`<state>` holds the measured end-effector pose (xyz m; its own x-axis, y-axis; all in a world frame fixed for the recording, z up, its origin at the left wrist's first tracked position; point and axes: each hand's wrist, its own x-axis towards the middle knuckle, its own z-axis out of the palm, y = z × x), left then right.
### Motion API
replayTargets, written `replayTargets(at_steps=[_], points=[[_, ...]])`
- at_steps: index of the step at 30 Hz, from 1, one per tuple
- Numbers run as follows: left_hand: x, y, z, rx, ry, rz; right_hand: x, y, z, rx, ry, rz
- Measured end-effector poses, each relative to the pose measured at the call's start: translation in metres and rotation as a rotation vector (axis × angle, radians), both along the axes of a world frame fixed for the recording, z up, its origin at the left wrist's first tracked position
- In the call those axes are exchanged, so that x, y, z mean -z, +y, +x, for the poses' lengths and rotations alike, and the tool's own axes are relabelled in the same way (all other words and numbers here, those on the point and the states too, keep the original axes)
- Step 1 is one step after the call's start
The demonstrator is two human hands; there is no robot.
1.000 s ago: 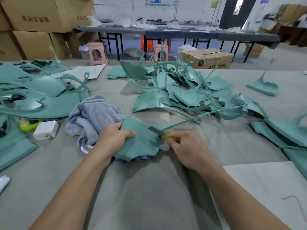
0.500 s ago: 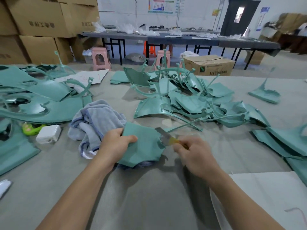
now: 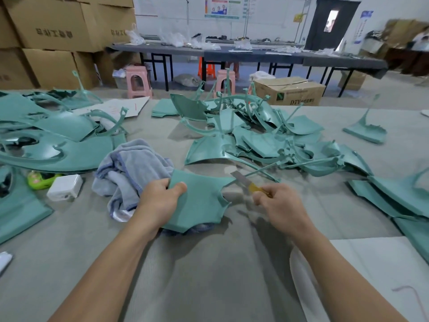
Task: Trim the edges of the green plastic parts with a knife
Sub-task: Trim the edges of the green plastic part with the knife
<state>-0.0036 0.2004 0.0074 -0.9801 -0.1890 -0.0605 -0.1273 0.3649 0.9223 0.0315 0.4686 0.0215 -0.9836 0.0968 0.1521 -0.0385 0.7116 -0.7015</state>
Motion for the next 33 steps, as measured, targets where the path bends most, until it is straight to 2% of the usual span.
replayTargets(at_steps=[2, 4, 5, 7, 9, 11, 13, 15, 17, 18, 20, 22, 24, 27, 28, 30, 33], points=[[0.000, 0.001, 0.000, -0.004, 0.006, 0.000, -0.001, -0.001, 0.007, -0.196, -0.024, -0.100], [0.000, 0.001, 0.001, -0.018, 0.005, 0.009, 0.000, -0.007, 0.014, -0.343, -0.104, 0.004], [-0.001, 0.001, 0.001, -0.022, 0.003, 0.022, 0.002, -0.007, 0.013, -0.316, -0.112, 0.084], [-0.001, 0.001, 0.002, -0.028, -0.002, 0.040, 0.000, -0.001, 0.006, -0.119, -0.059, 0.146], [-0.001, 0.001, 0.002, -0.031, -0.002, 0.050, -0.004, 0.006, 0.003, -0.011, -0.008, 0.026], [-0.001, 0.001, 0.002, -0.026, -0.009, 0.066, -0.007, 0.005, 0.009, -0.172, -0.055, -0.086], [-0.001, 0.000, 0.001, -0.024, -0.026, 0.114, -0.007, -0.006, 0.020, -0.377, -0.170, 0.022], [-0.001, 0.000, 0.001, -0.028, -0.045, 0.167, -0.005, -0.006, 0.017, -0.305, -0.149, 0.158], [-0.001, 0.002, 0.002, -0.029, -0.053, 0.189, -0.007, 0.003, 0.011, -0.107, -0.043, 0.134], [-0.001, 0.002, 0.002, -0.029, -0.052, 0.191, -0.008, 0.007, 0.010, -0.083, -0.014, 0.079], [-0.001, 0.001, 0.001, -0.021, -0.063, 0.195, -0.011, 0.008, 0.016, -0.226, -0.063, -0.030], [-0.001, -0.001, 0.000, -0.006, -0.085, 0.231, -0.010, 0.000, 0.024, -0.363, -0.175, 0.029], [-0.006, -0.005, 0.002, 0.017, -0.084, 0.260, -0.005, 0.003, 0.018, -0.246, -0.144, 0.094], [-0.022, -0.015, 0.008, 0.011, 0.016, 0.316, -0.007, 0.024, 0.011, -0.003, -0.034, -0.020], [-0.029, -0.020, 0.009, -0.026, 0.047, 0.386, -0.008, 0.030, 0.012, 0.016, -0.042, -0.031], [-0.039, -0.033, 0.009, -0.111, 0.066, 0.609, -0.006, 0.034, 0.014, 0.025, -0.088, 0.069], [-0.045, -0.049, 0.013, -0.128, 0.044, 0.868, -0.005, 0.027, 0.017, 0.275, -0.014, 0.301]])
